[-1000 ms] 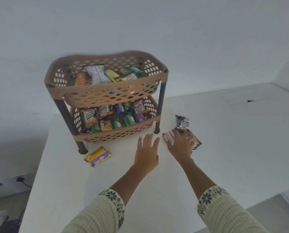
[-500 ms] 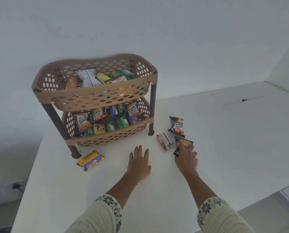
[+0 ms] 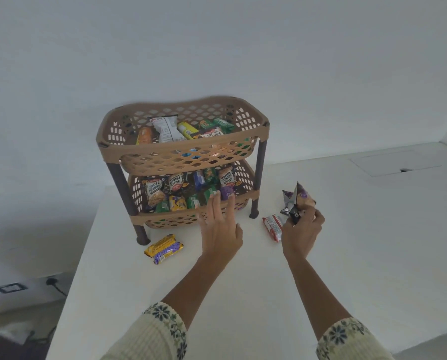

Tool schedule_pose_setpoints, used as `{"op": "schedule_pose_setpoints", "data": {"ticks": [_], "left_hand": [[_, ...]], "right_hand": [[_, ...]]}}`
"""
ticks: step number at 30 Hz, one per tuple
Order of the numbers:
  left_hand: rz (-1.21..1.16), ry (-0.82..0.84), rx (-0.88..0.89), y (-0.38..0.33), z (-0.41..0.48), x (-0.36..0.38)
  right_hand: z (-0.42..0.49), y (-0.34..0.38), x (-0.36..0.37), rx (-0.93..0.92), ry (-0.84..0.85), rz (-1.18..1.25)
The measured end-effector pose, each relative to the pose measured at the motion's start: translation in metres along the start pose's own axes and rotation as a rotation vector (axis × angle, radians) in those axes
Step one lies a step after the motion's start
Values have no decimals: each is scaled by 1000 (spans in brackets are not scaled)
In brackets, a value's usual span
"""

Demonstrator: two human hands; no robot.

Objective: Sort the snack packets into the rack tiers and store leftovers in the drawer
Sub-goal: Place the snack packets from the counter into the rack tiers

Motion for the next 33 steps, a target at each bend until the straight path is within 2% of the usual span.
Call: {"op": "schedule_pose_setpoints", "data": {"ticks": [4,8,11,16,21,30,33], "left_hand": [[-19,-193,-52,21,10,-50],[0,-200,-142,59,0,-64],[17,-187,-219,89,-17,-61],[80,-247,-307,135,-19,-82],[136,-218,-306,162,-13,-98],[163,-126,-275,166,-12,-86],[158,-107,-254,161,-18,-78]], "right_hand": [[-5,70,0,-171,-66,290],[-17,155,2,-394,-45,466],[-30,215,17,-551,60,482],[-51,299,64,-753,284,266],[-71,339,117,-827,541,2],[-85,348,175,-754,949,-431],[-91,339,175,-739,955,-473]]}}
Point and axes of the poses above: each hand's wrist, its own z-axis towards the middle knuckle, its own x-axis out of the palm, y = z × x, the point moved 8 cm from there along z, towards the middle knuckle, and after that the axes turned 4 degrees about z, right-handed, at the moved point
